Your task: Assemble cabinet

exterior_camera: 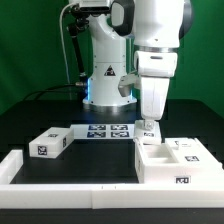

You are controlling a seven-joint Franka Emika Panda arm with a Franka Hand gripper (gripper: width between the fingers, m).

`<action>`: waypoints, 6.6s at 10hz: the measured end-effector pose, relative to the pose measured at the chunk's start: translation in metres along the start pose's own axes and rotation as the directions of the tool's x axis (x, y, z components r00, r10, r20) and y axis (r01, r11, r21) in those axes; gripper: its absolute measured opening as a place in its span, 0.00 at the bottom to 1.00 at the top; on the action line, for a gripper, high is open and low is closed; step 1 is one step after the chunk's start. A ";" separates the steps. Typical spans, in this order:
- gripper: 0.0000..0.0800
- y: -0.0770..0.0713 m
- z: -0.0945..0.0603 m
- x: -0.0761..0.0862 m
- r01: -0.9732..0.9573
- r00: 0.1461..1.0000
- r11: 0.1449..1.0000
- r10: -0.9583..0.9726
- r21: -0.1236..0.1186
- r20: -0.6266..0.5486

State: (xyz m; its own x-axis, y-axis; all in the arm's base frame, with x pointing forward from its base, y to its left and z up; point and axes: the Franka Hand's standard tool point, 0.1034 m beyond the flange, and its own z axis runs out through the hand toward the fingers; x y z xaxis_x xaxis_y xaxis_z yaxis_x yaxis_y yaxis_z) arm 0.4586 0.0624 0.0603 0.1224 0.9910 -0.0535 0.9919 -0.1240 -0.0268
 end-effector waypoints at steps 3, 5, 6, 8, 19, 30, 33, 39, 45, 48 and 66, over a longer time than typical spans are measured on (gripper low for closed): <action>0.09 -0.002 0.001 0.001 0.104 0.995 0.995 -0.104 0.004 0.000; 0.09 -0.002 0.000 0.001 0.103 0.995 0.995 -0.103 0.004 0.000; 0.09 -0.002 0.000 0.001 0.103 0.995 0.995 -0.103 0.004 0.000; 0.09 -0.002 0.000 0.000 0.102 0.995 0.995 -0.102 0.017 0.007; 0.09 0.005 0.001 0.002 0.096 0.995 0.995 -0.096 -0.007 -0.009; 0.09 0.057 -0.001 0.004 0.112 0.993 0.993 -0.113 -0.047 -0.024; 0.09 0.060 -0.001 0.005 0.103 0.994 0.994 -0.105 -0.047 -0.025; 0.09 0.116 -0.004 0.014 0.085 0.996 0.995 -0.087 -0.059 -0.027; 0.15 0.120 -0.004 0.012 0.111 0.993 0.992 -0.112 -0.057 -0.023; 0.55 0.119 -0.004 0.010 0.133 0.991 0.990 -0.133 -0.048 -0.008; 1.00 0.028 -0.028 0.010 -0.231 0.967 0.957 0.206 -0.178 -0.148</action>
Offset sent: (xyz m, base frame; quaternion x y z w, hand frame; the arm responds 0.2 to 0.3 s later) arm 0.0006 0.0022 0.0018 -0.0158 -0.0056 -0.0481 0.9987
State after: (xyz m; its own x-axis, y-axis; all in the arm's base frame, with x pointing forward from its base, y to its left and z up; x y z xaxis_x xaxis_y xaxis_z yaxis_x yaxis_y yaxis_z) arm 0.4883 0.0700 0.0874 0.3275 0.9405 0.0909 0.9265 -0.3385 0.1644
